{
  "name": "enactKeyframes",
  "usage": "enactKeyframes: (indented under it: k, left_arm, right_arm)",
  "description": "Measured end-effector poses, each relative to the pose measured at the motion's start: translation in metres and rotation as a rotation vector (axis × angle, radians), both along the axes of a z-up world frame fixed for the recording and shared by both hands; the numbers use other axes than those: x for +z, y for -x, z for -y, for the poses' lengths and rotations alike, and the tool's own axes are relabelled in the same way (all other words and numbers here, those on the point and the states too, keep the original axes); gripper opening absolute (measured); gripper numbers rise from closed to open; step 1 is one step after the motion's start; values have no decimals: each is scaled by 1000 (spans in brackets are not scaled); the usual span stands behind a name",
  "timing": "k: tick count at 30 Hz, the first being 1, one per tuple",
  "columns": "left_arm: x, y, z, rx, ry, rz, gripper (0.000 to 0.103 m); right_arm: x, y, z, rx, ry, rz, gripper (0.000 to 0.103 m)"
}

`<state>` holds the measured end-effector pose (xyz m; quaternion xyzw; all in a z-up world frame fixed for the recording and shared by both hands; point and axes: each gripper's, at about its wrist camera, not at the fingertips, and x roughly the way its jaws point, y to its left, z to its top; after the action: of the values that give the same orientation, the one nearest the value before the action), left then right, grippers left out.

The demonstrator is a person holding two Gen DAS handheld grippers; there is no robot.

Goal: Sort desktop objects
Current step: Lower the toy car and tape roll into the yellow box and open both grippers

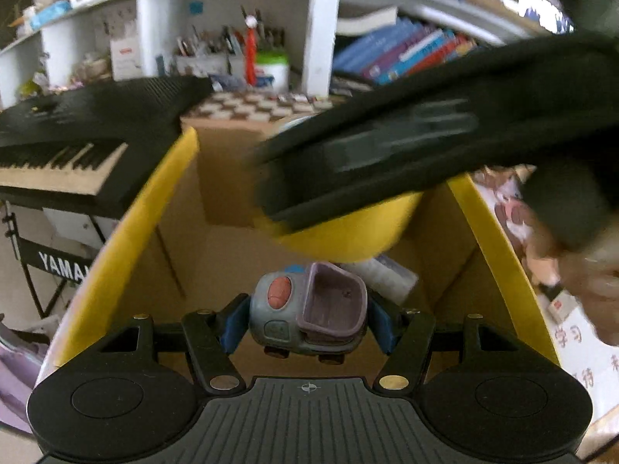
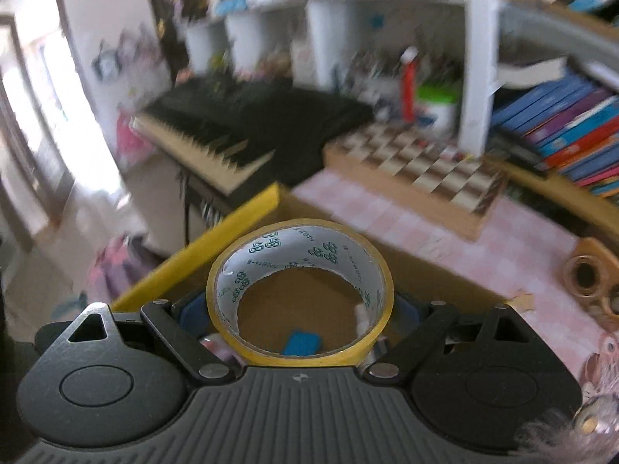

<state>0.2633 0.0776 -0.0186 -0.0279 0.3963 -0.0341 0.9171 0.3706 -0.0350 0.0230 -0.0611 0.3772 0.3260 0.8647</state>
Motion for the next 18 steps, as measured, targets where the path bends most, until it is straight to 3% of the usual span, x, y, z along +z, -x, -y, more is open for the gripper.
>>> enactKeyframes:
  k: [10,18]
  left_arm:
    - [-9,0,13,-22,-19,-63,64]
    - [-10,0,18,-25,-39,-80,64]
  right_arm:
    - [-44,-43,-47,137,158,-157,90]
    - [-66,-55,-65,178,222,-211,90]
